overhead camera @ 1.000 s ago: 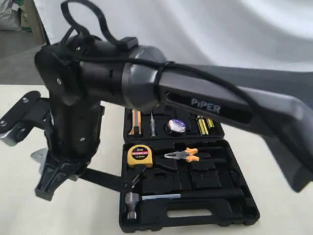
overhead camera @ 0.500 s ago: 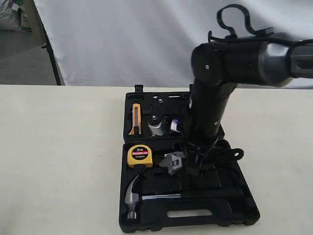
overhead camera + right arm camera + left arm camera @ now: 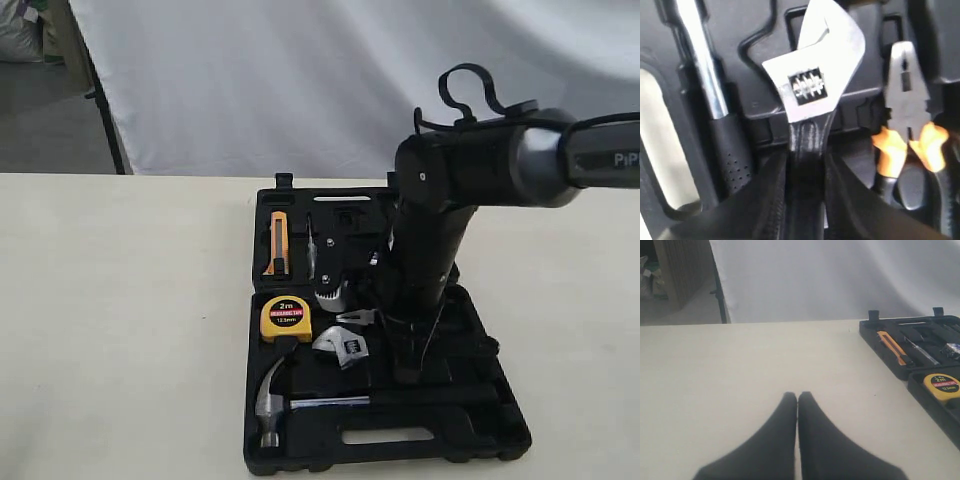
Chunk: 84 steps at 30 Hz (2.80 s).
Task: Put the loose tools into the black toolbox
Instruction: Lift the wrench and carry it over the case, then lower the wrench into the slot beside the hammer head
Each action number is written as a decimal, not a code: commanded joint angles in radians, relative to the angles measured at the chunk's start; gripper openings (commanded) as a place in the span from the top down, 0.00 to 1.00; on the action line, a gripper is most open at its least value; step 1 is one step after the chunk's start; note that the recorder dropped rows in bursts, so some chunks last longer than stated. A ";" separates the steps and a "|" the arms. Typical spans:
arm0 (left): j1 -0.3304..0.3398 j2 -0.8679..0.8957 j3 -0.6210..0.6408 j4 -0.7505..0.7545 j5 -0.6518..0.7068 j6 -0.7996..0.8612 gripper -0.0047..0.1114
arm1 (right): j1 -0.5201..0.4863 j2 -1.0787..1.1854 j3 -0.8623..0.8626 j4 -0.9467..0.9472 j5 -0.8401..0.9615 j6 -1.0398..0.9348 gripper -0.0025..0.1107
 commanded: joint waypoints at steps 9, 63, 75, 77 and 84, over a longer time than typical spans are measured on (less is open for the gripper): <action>0.004 -0.003 0.003 -0.003 0.001 -0.008 0.95 | 0.011 0.001 0.026 -0.057 -0.033 -0.017 0.98; 0.004 -0.003 0.003 -0.002 0.001 -0.008 0.95 | -0.003 -0.105 -0.037 -0.015 0.064 0.294 0.97; 0.004 -0.003 0.003 -0.002 0.001 -0.008 0.95 | -0.003 -0.162 0.135 -0.028 -0.207 0.408 0.97; 0.004 -0.003 0.003 -0.002 0.001 -0.008 0.95 | 0.002 -0.216 0.126 -0.028 -0.204 0.410 0.97; 0.004 -0.003 0.003 -0.002 0.001 -0.008 0.95 | 0.034 -0.213 0.182 -0.007 -0.089 0.410 0.97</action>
